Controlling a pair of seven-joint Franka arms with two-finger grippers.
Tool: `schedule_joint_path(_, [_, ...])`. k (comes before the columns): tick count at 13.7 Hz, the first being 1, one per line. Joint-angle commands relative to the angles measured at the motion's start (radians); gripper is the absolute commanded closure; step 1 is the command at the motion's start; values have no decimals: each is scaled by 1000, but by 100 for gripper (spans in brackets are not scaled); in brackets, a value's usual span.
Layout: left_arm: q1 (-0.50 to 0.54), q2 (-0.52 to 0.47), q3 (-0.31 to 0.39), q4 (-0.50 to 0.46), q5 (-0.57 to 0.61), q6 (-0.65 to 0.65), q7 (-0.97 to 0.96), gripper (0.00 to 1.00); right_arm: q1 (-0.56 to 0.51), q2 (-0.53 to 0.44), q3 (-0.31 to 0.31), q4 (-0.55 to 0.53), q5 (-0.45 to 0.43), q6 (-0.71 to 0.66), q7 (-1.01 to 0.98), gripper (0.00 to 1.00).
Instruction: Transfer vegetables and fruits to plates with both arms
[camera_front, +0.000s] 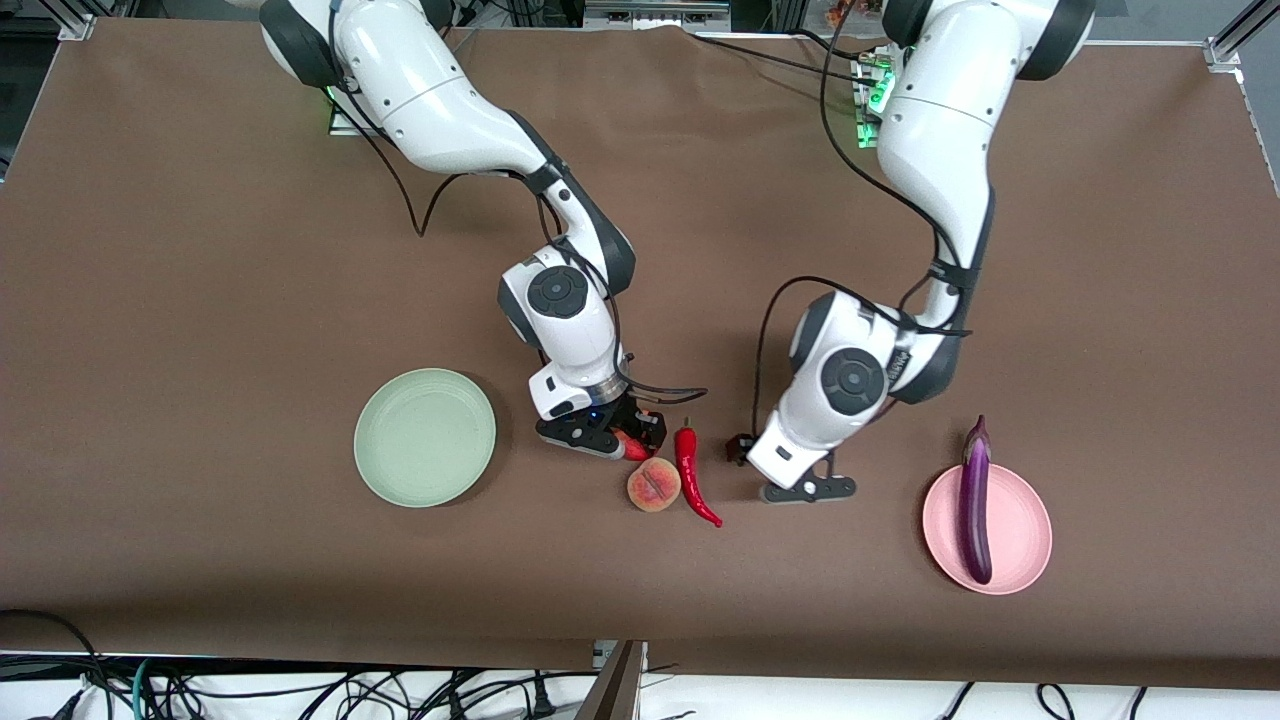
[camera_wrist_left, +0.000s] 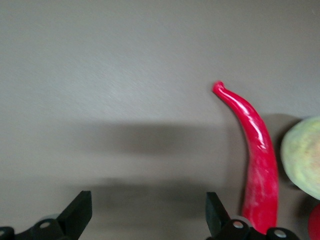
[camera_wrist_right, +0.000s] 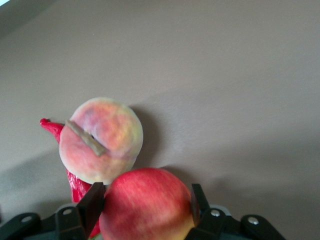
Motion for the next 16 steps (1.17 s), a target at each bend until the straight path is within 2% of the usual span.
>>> schedule_joint_path(1, [-16, 11, 14, -8, -25, 36, 1, 0, -39, -108, 16, -28, -6, -172, -133, 92])
schedule_joint_path(4, [-55, 15, 13, -8, -31, 55, -5, 0, -91, -126, 11, -28, 2, -231, -245, 91])
schedule_joint_path(5, [-67, 15, 14, -8, -46, 56, -14, 0, -100, -125, 14, -28, 15, -226, -244, 80])
schedule_joint_path(6, [-81, 17, 14, -8, -57, 56, -16, 0, -97, -125, 16, -26, 32, -223, -238, 54])
schedule_joint_path(7, [-92, 17, 14, -8, -59, 56, -16, 0, -90, -122, 17, -23, 58, -220, -228, 24])
schedule_joint_path(8, [-98, 20, 14, -8, -57, 58, -16, 0, -76, -118, 19, -23, 86, -209, -209, 4])
schedule_joint_path(10, [-105, 29, 14, -8, -55, 104, -16, 0, -24, -96, 17, -23, 88, -138, -129, 1])
schedule_joint_path(13, [-130, 57, 14, -8, -59, 144, -22, 0, 28, -49, 7, -31, 66, -12, -112, 1])
schedule_joint_path(15, [-144, 72, 14, -9, -55, 199, -37, 0, 42, -22, 7, -40, -42, -7, -110, 1])
schedule_joint_path(16, [-147, 86, 14, -8, -57, 213, -37, 7, 42, -17, 7, -43, -75, -7, -110, 1])
